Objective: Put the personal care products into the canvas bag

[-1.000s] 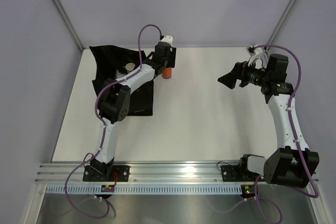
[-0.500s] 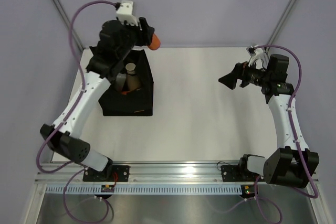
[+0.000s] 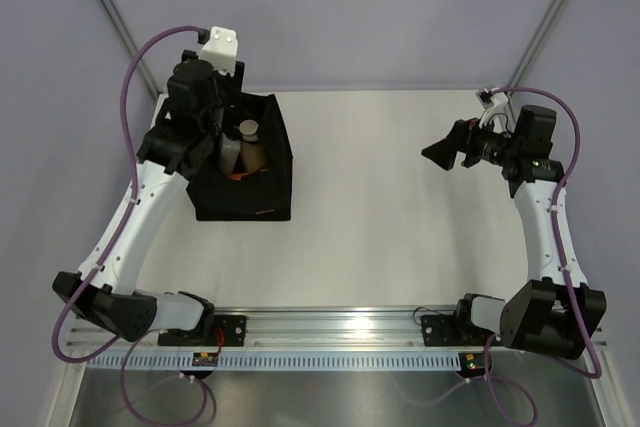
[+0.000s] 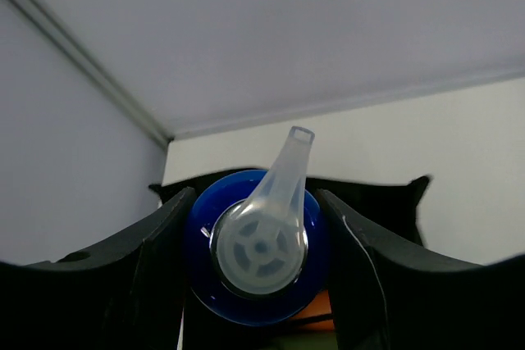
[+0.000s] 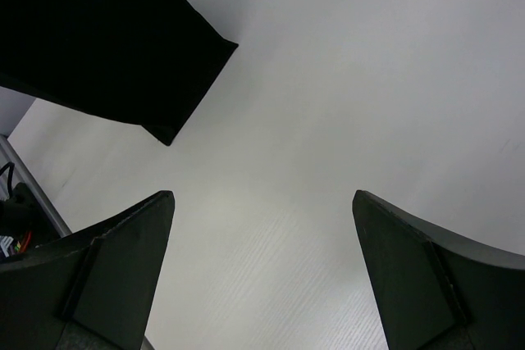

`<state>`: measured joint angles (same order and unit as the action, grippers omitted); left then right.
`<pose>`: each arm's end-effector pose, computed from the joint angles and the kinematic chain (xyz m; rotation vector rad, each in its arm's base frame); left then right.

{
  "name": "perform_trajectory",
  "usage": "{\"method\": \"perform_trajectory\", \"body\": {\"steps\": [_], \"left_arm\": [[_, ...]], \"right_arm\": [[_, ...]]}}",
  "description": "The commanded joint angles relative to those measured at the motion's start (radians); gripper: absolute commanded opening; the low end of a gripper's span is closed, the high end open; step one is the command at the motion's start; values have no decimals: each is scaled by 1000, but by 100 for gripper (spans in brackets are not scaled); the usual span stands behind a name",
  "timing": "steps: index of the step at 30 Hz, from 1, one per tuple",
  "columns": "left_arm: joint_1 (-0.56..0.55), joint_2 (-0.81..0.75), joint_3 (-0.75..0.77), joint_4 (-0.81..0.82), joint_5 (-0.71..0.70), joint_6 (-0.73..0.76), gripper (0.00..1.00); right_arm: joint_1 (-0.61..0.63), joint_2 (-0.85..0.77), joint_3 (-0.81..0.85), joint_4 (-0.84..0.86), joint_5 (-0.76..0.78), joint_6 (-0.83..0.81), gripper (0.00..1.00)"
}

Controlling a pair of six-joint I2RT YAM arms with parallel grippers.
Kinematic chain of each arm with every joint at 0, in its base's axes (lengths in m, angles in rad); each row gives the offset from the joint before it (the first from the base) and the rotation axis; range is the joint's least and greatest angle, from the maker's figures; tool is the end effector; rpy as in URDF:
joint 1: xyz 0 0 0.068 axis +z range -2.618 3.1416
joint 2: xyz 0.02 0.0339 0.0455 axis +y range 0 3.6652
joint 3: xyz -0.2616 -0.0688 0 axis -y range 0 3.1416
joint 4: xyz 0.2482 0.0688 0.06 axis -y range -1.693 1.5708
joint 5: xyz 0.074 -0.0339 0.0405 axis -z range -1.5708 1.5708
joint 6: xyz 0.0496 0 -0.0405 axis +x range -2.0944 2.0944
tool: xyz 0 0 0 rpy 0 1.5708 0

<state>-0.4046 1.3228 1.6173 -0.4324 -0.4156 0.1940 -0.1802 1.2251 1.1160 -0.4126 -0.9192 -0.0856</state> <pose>0.2783 -0.0974 0.4801 0.1998 1.6890 0.1976 0.2775 -0.0105 0.3404 -0.4488 1.9028 0.7780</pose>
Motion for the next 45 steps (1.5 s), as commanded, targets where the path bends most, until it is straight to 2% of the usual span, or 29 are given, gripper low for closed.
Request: {"method": "perform_trajectory", "body": {"steps": [1, 12, 14, 15, 16, 18, 20, 27, 29, 32, 33, 34, 36, 40, 41, 45], "left_arm": [[32, -4, -89, 72, -146, 116, 0], [49, 137, -206, 115, -216, 168, 1], [49, 142, -220, 115, -209, 134, 36], [49, 142, -218, 110, -198, 121, 46], [49, 138, -214, 95, -172, 90, 66], [49, 122, -201, 83, -141, 47, 87], [49, 115, -186, 77, -120, 29, 99], [49, 86, -106, 15, -54, -25, 99], [49, 60, -89, 1, 9, -60, 99], [49, -22, -63, 4, 193, -105, 99], [49, -74, -65, 17, 316, -129, 99], [49, -103, -71, 29, 383, -146, 99], [49, -198, -108, 88, 554, -188, 99], [49, -363, -282, 202, 778, -376, 99], [49, -397, -372, 216, 803, -404, 99], [49, -560, -566, 212, 873, -447, 99]], "right_arm": [[-30, -12, 1, 6, -27, -9, 100], [-56, -6, -1, 9, -44, 0, 99], [-56, -4, -1, 9, -46, -2, 99], [-56, -4, -2, 9, -46, -2, 100], [-56, -1, -1, 8, -47, -2, 99], [-58, -1, 1, 3, -49, -3, 100], [-59, -1, 2, 1, -50, -2, 99], [-68, 1, 1, -2, -53, -8, 99], [-71, 1, 2, -8, -53, -14, 100], [-74, 1, 8, -23, -55, -31, 100], [-76, -1, 14, -32, -52, -49, 100], [-79, -3, 18, -38, -49, -57, 100], [-93, -15, 19, -49, -35, -78, 100], [-117, -59, 13, -45, 43, -103, 99], [-117, -70, 10, -38, 74, -102, 99], [-117, -110, 56, -66, 306, -49, 99]]}}
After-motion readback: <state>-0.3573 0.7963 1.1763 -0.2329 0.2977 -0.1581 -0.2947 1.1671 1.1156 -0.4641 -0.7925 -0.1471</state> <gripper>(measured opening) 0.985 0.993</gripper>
